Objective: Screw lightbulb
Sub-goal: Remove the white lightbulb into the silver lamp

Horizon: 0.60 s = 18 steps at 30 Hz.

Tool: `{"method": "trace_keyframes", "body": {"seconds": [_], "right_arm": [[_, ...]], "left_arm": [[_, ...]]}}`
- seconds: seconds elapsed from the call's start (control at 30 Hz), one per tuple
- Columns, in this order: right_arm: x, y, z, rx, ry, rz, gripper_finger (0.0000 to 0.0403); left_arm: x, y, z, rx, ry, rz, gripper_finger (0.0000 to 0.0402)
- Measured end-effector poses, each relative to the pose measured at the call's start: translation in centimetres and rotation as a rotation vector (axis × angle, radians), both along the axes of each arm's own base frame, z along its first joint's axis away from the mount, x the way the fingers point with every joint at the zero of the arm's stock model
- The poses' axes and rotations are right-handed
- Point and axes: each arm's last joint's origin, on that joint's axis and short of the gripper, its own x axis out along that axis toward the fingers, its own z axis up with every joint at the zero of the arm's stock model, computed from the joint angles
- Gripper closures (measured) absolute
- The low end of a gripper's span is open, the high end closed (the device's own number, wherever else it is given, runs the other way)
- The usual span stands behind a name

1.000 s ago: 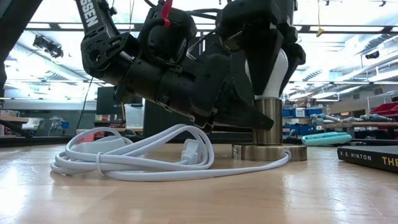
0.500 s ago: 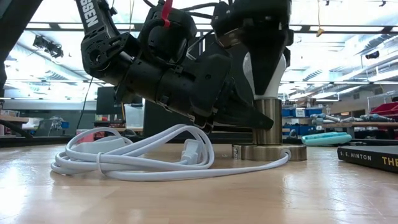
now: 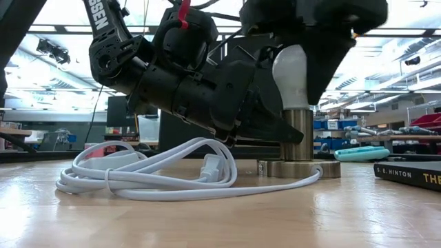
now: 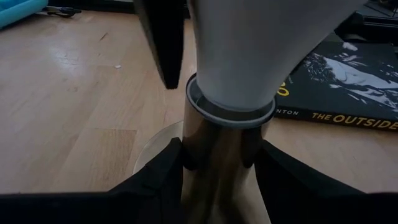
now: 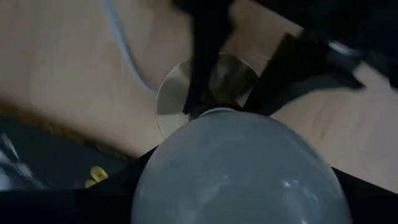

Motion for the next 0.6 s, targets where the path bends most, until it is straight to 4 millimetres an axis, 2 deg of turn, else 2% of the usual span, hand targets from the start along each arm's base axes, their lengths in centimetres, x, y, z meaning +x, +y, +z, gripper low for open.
{"method": "trace_keyframes", "body": {"seconds": [0.17, 0.33, 0.47, 0.6], "right_arm": [[-0.2, -0.3, -0.1, -0.141, 0.014, 0.263, 0.0122], [-0.6, -0.4, 0.0, -0.304, 0.062, 0.444, 0.0129], [-0.9, -0.1, 0.5, -0.324, 0.093, 0.485, 0.0143], [-1.2, -0.2, 1.8, -0.313, 0.135, 0.454, 0.0148]], "left_arm": [[0.0, 0.0, 0.0, 0.000, 0.001, 0.000, 0.0223], [0.0, 0.0, 0.0, 0.000, 0.001, -0.002, 0.0223], [0.0, 0.0, 0.0, 0.003, 0.001, -0.003, 0.0223], [0.0, 0.0, 0.0, 0.003, 0.001, -0.003, 0.0223]]}}
